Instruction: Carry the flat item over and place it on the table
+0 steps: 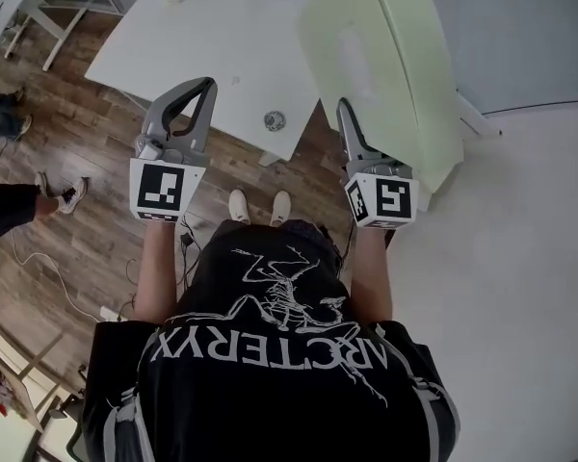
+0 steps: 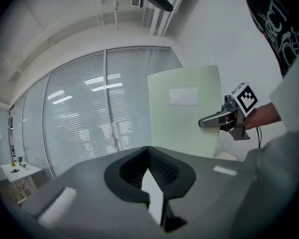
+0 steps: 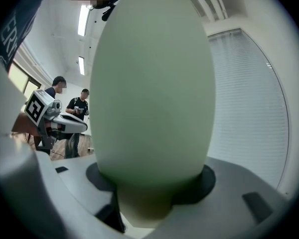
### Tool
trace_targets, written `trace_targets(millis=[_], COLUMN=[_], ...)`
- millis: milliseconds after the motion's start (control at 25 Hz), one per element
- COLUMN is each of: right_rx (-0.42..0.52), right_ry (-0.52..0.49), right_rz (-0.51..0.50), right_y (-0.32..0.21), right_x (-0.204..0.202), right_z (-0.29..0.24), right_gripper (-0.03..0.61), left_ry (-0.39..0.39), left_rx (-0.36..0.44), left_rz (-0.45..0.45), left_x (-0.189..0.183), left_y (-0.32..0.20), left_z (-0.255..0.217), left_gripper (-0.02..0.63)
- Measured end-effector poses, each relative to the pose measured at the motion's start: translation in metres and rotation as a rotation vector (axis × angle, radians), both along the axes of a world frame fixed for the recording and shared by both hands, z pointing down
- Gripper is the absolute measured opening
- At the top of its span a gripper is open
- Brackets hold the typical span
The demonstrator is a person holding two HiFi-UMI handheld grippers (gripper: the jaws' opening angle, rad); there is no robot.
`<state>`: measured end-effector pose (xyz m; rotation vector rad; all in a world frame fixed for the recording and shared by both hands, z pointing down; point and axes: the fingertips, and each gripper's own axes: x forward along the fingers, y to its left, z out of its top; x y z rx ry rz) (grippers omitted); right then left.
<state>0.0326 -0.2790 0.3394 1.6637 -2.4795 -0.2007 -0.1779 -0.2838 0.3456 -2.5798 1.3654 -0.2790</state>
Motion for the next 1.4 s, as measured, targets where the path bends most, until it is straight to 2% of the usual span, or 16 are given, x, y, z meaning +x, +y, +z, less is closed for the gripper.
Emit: trace_targets(millis=[480,640,800,1080,1400], right_rx=[0.007,-0.015,-0.109,-0.286,-0.378], right_ry=[-0.029,-0.034,-0.035,-0.028,0.009], right_rz=[-0.032,-0.056,-0.062,0.026,0.058], right_y=[-0.029,-0.037,-0.053,-0.087,-0.108], right_x=[0.019,0.019,0.017,0.005,-0.013], right_z=[0.001,0.017,0.06,0.175,0.258], right_gripper=[0.272,0.272,0.272,0.272,0.272], left_ry=[-0.018,-0.021,-0.03,-0.048,-0.095], left_rx=[0.021,0.018,0.015,-0.017,-0.056], left_rz=[-0.031,-0.041,-0.058,-0.102,-0.144], left_x=[0.022,0.029,0.027,0.005,-0.014], left_y=[-0.018,-0.02,-0.021,-0.024,-0.024], left_z=[-0.011,-0.006,-0.006,-0.001,0.011], left_gripper=[0.009,0.009,0.009,0.009,0.009])
